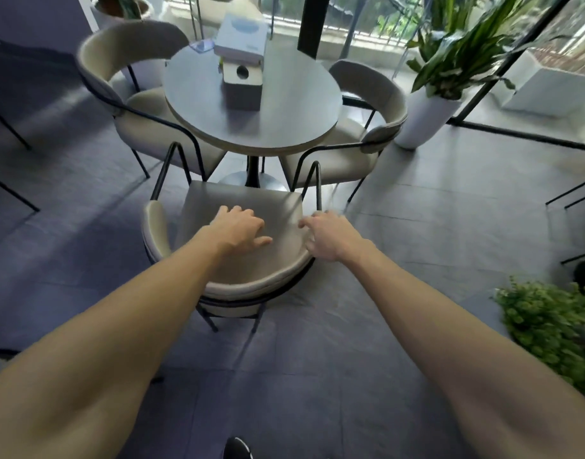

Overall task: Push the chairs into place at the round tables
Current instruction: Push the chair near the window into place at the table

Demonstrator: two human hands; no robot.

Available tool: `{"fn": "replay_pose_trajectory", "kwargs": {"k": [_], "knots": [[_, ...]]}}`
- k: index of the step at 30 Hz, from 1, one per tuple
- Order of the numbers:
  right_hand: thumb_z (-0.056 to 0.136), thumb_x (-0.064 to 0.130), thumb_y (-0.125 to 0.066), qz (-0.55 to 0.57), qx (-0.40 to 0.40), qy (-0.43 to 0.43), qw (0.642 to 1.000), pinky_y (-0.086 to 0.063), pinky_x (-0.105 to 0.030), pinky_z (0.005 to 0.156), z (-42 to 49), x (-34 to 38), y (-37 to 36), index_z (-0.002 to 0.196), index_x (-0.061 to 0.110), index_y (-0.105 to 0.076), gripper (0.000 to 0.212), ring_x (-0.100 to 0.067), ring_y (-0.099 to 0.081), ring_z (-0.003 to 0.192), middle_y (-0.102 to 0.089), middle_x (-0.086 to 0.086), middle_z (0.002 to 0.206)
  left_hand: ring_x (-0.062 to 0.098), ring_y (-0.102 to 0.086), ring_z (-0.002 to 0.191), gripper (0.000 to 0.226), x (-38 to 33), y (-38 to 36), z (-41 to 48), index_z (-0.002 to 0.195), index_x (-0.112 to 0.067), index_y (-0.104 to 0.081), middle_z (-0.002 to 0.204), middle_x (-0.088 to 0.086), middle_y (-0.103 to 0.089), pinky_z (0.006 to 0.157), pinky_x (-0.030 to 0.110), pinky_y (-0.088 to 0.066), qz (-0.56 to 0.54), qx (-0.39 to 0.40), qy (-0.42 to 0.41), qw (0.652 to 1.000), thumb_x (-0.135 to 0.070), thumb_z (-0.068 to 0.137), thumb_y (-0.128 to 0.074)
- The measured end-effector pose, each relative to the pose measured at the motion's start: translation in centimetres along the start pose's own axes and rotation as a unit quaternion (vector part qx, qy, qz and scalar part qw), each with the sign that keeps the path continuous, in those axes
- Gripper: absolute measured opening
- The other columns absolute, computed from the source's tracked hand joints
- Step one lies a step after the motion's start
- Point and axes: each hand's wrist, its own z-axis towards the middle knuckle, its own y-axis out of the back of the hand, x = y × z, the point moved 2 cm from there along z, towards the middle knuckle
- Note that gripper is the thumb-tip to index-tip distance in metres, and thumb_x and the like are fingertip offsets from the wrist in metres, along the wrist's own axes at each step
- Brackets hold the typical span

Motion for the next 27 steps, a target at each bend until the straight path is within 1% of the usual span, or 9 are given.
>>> {"fn": "replay_pose_trajectory", "kwargs": {"k": [3, 6, 11, 13, 16, 20, 23, 27], "knots": [[0.089, 0.026, -0.053, -0.011, -0.026, -0.016, 0.999, -0.04, -0.045, 0.099, -1.1, -2.9, 4.7, 0.136, 0.027, -0.053, 0.047, -0.032, -0.047, 0.123, -0.057, -0.007, 0.132, 0.031, -0.05, 0.12, 0.05, -1.9, 5.7, 1.2, 0.123, -0.025, -0.061, 0.125, 0.009, -0.057, 0.099, 0.049, -0.036, 0.008, -0.054, 0.0, 0.999, -0.06, 0.097, -0.035], [0.088, 0.029, -0.055, -0.038, -0.045, -0.029, 0.998, -0.04, -0.043, 0.098, -2.4, -5.8, 8.6, 0.136, 0.028, -0.052, 0.048, -0.032, -0.047, 0.122, -0.057, -0.006, 0.132, 0.031, -0.05, 0.12, 0.049, -4.3, 10.6, 2.4, 0.12, -0.025, -0.062, 0.126, 0.009, -0.057, 0.096, 0.046, -0.037, 0.004, -0.099, 0.006, 0.995, -0.058, 0.097, -0.034], [0.088, 0.026, -0.056, -0.057, -0.069, -0.046, 0.995, -0.039, -0.044, 0.098, -3.6, -11.5, 13.8, 0.136, 0.027, -0.051, 0.048, -0.031, -0.046, 0.122, -0.056, -0.007, 0.13, 0.031, -0.054, 0.115, 0.043, -9.0, 17.7, 5.2, 0.115, -0.024, -0.062, 0.121, 0.008, -0.06, 0.096, 0.043, -0.04, 0.016, -0.14, 0.007, 0.99, -0.055, 0.097, -0.038], [0.088, 0.025, -0.056, -0.053, -0.081, -0.049, 0.994, -0.04, -0.044, 0.099, -3.4, -14.0, 15.4, 0.138, 0.026, -0.05, 0.05, -0.032, -0.046, 0.123, -0.054, -0.008, 0.132, 0.031, -0.054, 0.116, 0.044, -10.9, 20.1, 6.6, 0.119, -0.023, -0.061, 0.123, 0.009, -0.06, 0.096, 0.044, -0.041, 0.025, -0.156, 0.008, 0.987, -0.053, 0.097, -0.037], [0.087, 0.024, -0.056, -0.062, -0.089, -0.041, 0.993, -0.042, -0.044, 0.097, -2.3, -18.3, 17.2, 0.137, 0.026, -0.051, 0.05, -0.033, -0.047, 0.122, -0.055, -0.008, 0.132, 0.031, -0.053, 0.119, 0.046, -13.7, 23.0, 9.6, 0.126, -0.023, -0.058, 0.128, 0.008, -0.059, 0.095, 0.044, -0.039, 0.036, -0.163, 0.021, 0.986, -0.053, 0.098, -0.038], [0.083, 0.024, -0.056, -0.077, -0.093, -0.002, 0.993, -0.047, -0.043, 0.091, -0.2, -24.0, 19.1, 0.131, 0.029, -0.055, 0.049, -0.033, -0.053, 0.115, -0.061, -0.006, 0.124, 0.03, -0.05, 0.122, 0.046, -17.1, 25.8, 14.7, 0.13, -0.025, -0.056, 0.132, 0.007, -0.057, 0.096, 0.045, -0.036, 0.02, -0.157, 0.049, 0.986, -0.053, 0.097, -0.04], [0.085, 0.024, -0.055, -0.088, -0.084, 0.021, 0.992, -0.046, -0.043, 0.091, 1.5, -28.4, 20.4, 0.131, 0.026, -0.056, 0.045, -0.033, -0.053, 0.113, -0.06, -0.008, 0.123, 0.03, -0.05, 0.121, 0.043, -19.9, 27.5, 18.7, 0.126, -0.026, -0.058, 0.131, 0.006, -0.057, 0.096, 0.044, -0.036, 0.016, -0.15, 0.066, 0.986, -0.052, 0.097, -0.04], [0.086, 0.028, -0.058, -0.096, -0.078, 0.035, 0.992, -0.043, -0.044, 0.092, 5.0, -34.3, 21.7, 0.133, 0.023, -0.053, 0.048, -0.033, -0.051, 0.116, -0.057, -0.01, 0.127, 0.03, -0.051, 0.119, 0.042, -22.8, 29.8, 24.3, 0.123, -0.024, -0.058, 0.129, 0.008, -0.057, 0.095, 0.045, -0.036, 0.019, -0.148, 0.082, 0.985, -0.051, 0.097, -0.039]]}}
